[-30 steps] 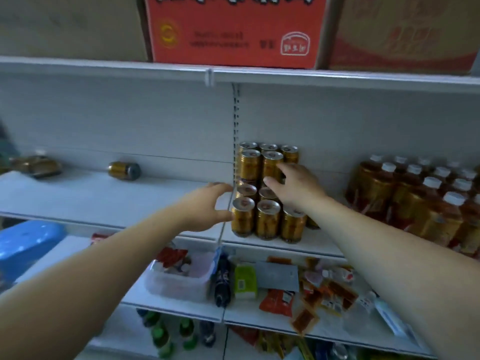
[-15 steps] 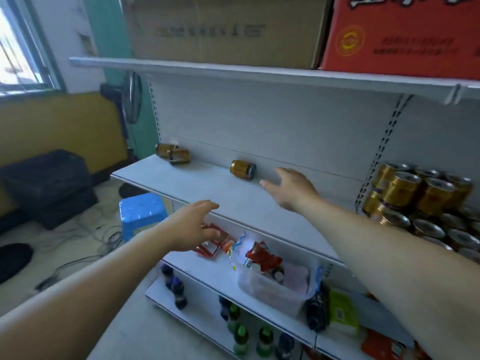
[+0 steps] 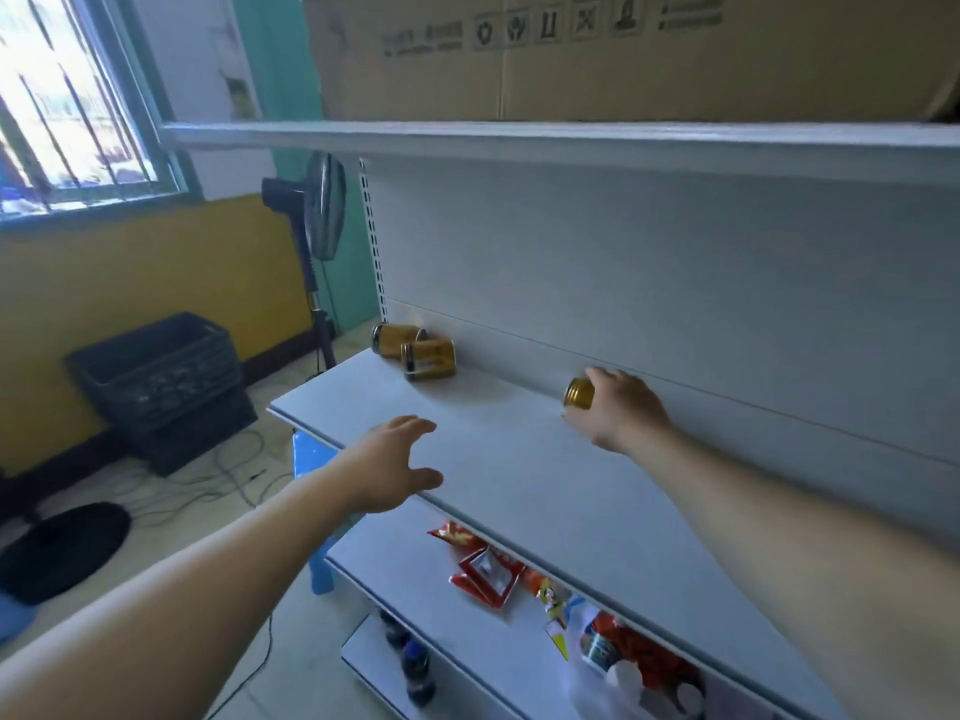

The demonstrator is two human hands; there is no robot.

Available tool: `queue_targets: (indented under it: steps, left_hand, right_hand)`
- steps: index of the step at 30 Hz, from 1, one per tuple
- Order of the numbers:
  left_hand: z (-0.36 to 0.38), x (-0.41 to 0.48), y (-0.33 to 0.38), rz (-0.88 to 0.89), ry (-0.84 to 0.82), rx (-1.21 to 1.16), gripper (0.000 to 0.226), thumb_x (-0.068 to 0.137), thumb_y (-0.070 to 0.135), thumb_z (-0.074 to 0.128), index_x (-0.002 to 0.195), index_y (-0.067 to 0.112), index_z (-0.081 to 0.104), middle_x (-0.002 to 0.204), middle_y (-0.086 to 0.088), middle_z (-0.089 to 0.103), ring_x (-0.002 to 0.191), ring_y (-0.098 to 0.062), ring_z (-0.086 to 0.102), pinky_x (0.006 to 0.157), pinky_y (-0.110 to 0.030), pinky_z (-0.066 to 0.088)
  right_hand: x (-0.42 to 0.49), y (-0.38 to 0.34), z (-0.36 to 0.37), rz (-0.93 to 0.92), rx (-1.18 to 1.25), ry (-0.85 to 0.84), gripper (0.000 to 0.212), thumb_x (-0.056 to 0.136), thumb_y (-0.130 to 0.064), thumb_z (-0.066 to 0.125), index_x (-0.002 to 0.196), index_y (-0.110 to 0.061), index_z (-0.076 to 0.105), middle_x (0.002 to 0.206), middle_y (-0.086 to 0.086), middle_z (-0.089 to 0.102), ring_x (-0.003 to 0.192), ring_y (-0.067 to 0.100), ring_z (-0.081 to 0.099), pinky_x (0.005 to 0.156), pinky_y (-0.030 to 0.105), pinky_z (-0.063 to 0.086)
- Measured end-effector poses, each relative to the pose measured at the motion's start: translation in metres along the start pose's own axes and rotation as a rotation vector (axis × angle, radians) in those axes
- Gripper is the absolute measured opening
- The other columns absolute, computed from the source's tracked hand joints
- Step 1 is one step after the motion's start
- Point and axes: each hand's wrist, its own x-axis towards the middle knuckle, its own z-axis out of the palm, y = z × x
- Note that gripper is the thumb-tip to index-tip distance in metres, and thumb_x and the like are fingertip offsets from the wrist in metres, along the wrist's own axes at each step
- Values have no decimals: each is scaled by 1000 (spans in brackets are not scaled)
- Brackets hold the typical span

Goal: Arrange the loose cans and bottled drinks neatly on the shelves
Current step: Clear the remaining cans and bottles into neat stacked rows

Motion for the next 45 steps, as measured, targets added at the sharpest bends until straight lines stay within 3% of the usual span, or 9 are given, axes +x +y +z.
queue_targets:
  steps: [9,13,16,22,27,32,36,40,45]
  left_hand:
    - [-26,152,-57,57,79,117,76,86,39,65,148,17,26,154,-8,25,140,-29,23,111,-34,23]
    - [-23,224,-82,107,98,155,90,83,41,65,151,21,10,160,-4,5,146,-28,6,116,-44,19]
    - [-15,264,-97,116,22,204,91,83,56,48,152,21,0,160,-1,-6,147,-26,-2,116,-48,15]
    - [-11,270,-91,55,82,139,85,75,36,74,141,14,26,138,-13,29,124,-36,34,95,-43,39]
    - [-8,261,-92,92,-12,-50,73,76,29,71,133,11,30,122,-16,50,108,-38,53,79,-35,45]
    - [2,227,-94,142,-37,-548,64,60,34,77,114,20,44,103,-12,60,85,-31,60,71,-45,56]
    - [-2,196,-69,160,-62,-902,37,86,33,64,115,23,45,105,-6,60,94,-25,59,87,-46,52]
    - [-20,166,-30,179,-317,-1311,33,93,18,56,125,16,47,112,-11,60,103,-29,61,90,-44,53]
    - [-18,130,19,276,-599,-1365,23,88,1,57,110,8,54,107,-18,62,95,-32,64,75,-36,58]
  right_hand:
    - [48,18,53,314,-123,-64,94,80,-56,65,151,-20,15,147,11,28,128,33,39,100,41,38]
    - [60,4,67,398,-249,25,74,74,-60,68,129,-17,42,131,10,35,121,31,37,95,37,36]
    - [65,-13,74,410,-217,4,80,70,-60,73,125,-13,39,129,10,49,119,30,48,92,37,40]
    - [63,-55,85,392,-241,-75,80,69,-68,66,129,-22,40,131,8,50,122,30,48,97,39,38]
    - [62,-75,85,341,-322,-21,64,73,-58,66,117,-17,45,124,7,58,118,26,53,92,35,37]
    - [51,-93,81,477,88,63,61,67,-56,72,108,-19,46,106,1,61,100,28,60,77,32,42]
    - [30,-101,71,559,693,286,50,69,-33,81,107,-22,51,97,-6,61,83,14,60,59,22,46]
    - [-3,-98,52,579,1059,465,51,73,-16,79,118,-25,55,102,-4,66,88,11,64,64,25,50]
    - [-60,-83,20,613,1134,655,47,77,-6,75,115,-22,54,98,-6,63,85,5,60,62,19,43]
